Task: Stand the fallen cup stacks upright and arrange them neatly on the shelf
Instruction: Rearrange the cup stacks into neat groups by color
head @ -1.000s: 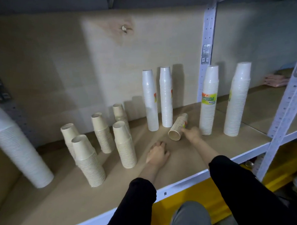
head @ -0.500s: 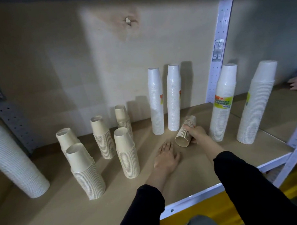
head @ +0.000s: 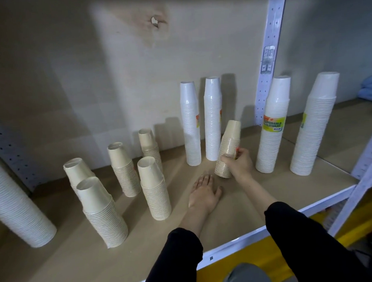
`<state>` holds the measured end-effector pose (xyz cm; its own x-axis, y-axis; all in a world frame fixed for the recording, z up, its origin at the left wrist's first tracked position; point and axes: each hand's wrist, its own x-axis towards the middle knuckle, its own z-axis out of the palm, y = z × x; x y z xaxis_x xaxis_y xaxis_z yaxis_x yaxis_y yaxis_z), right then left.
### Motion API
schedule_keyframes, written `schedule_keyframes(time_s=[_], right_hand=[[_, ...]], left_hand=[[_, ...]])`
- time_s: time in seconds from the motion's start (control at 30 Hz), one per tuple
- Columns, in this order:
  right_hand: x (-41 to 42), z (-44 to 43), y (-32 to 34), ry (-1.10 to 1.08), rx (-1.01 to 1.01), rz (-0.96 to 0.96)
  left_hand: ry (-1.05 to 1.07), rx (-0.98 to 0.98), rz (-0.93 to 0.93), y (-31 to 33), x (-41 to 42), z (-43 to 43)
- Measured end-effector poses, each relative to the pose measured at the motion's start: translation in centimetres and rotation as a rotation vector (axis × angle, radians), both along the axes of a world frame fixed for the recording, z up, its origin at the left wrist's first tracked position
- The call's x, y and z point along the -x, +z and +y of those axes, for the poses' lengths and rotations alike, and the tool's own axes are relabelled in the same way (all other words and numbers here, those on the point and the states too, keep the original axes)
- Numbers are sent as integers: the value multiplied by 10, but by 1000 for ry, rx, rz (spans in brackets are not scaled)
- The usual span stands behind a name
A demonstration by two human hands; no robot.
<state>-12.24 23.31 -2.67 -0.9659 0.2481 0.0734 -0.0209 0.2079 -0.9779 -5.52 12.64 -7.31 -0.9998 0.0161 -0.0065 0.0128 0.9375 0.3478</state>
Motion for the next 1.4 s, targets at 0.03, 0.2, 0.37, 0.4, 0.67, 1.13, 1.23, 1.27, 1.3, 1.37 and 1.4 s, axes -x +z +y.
schedule_keyframes(time_s=[0.03,0.2,0.37,0.4,0.67,1.13,1.23,1.27,1.3,1.37,1.4], right_hand=[[-3,0,0,-9,-38,61],[-12,4,-8,-44,-196,123],[-13,4,-10,-50,-211,121],[-13,4,-10,-42,-219,113],[-15,9,-11,22,-233,77],[-17,37,45,76,-315,252],[-15,40,67,80,-422,346],[-14,41,74,94,-466,362],[-12,42,81,114,-514,371],[-8,44,92,178,-605,371],[-6,45,98,215,-648,361]], left_hand=[[-2,4,0,0,0,0],[-11,11,-4,1,0,-1],[-13,15,0,1,0,-1],[-12,16,-2,1,0,-1],[-16,24,-16,4,-1,0],[0,-8,365,98,17,2],[-11,-16,494,138,27,-1],[-17,-10,532,150,30,-3],[-17,3,563,162,33,-5],[3,36,605,184,39,-12],[19,43,622,193,42,-15]])
